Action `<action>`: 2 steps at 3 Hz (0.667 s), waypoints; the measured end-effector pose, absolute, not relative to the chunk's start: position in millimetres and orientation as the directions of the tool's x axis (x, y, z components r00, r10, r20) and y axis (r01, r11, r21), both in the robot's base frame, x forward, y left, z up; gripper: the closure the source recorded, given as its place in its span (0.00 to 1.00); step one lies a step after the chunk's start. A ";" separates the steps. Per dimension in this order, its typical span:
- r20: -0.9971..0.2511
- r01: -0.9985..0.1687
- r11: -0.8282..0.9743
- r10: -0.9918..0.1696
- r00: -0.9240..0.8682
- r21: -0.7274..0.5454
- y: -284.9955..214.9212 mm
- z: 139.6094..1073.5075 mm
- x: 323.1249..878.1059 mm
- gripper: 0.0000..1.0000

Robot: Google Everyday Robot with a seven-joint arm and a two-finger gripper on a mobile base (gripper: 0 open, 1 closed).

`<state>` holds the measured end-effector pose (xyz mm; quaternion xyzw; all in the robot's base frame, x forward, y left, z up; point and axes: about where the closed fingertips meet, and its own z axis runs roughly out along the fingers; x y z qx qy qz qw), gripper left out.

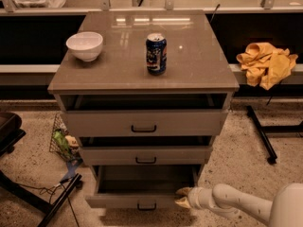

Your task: Open bottom drawer

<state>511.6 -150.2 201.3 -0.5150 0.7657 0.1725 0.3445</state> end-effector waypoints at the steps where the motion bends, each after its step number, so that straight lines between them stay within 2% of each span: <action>1: -0.708 -0.915 0.399 -0.663 -0.242 -0.061 -156.7 201.5 490.6 1.00; 2: -0.708 -0.919 0.392 -0.661 -0.247 -0.046 -161.6 202.0 478.5 1.00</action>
Offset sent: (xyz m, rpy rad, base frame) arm -0.3870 -0.1327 0.0277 0.2377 0.5167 0.2599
